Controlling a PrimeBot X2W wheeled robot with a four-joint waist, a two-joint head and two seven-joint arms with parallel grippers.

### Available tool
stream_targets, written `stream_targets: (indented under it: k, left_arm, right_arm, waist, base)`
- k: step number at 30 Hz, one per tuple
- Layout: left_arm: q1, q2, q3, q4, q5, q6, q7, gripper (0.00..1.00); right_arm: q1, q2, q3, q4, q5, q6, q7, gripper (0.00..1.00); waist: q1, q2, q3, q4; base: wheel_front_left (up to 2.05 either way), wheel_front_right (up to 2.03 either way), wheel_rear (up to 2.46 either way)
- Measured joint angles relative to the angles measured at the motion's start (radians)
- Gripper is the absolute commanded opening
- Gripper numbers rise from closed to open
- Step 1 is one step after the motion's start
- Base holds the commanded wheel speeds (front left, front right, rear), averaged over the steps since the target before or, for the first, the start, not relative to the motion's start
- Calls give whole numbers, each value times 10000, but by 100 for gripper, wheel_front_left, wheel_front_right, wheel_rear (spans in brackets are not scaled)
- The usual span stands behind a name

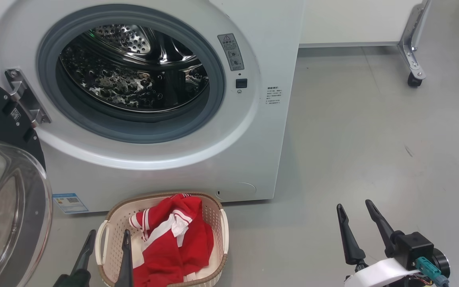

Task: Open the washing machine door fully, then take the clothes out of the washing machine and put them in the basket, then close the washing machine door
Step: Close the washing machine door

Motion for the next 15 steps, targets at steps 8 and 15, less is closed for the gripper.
stream_targets:
  k: [8,15]
  left_arm:
    - [40,17,-10,-125,58,15,23,100]
    - [69,27,-105,-213,59,15,105,100]
  right_arm:
    - [80,0,27,0,4,-8,0,100]
    - [127,4,67,4,31,-10,0,100]
  waist:
    - [0,0,-49,6]
    - [0,0,-82,16]
  base:
    - [-71,71,0]
    - [-94,94,0]
